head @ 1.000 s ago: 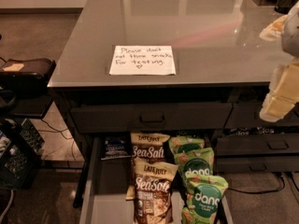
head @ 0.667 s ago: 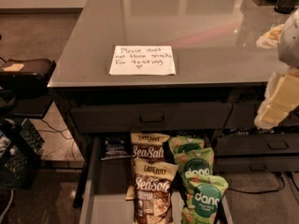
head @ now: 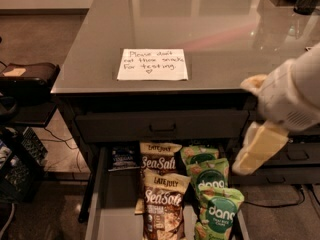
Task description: Pick blue chip bag from middle drawer and place on counter
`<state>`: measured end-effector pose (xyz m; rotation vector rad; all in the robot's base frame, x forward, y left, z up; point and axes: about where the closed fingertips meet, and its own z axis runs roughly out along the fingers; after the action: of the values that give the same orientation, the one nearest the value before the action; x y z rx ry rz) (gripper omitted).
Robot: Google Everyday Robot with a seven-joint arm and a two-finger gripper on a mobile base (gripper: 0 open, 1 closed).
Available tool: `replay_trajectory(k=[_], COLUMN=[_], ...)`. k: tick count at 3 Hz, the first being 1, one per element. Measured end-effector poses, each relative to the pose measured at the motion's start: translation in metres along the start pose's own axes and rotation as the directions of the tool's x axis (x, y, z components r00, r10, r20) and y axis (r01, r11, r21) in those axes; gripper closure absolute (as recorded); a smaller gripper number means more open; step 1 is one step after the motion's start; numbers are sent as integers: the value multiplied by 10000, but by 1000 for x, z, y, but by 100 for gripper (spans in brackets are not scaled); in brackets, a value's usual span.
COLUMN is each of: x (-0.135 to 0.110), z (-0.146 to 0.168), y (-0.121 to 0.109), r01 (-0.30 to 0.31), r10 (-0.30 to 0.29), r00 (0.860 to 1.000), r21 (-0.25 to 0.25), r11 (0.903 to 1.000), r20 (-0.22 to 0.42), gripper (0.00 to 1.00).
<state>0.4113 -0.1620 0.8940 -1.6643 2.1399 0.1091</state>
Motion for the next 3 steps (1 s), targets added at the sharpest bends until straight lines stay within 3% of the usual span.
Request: replay_trajectory(k=[1, 2, 3], x=[-10, -11, -6], z=[71, 71, 93], y=[24, 23, 20], r01=[147, 156, 665], r10=[-145, -154, -668], r00=[9965, 9965, 9936], r21=[-22, -10, 57], r11=[9999, 9999, 9978], r20=[820, 828, 906], gripper=[0, 0, 0])
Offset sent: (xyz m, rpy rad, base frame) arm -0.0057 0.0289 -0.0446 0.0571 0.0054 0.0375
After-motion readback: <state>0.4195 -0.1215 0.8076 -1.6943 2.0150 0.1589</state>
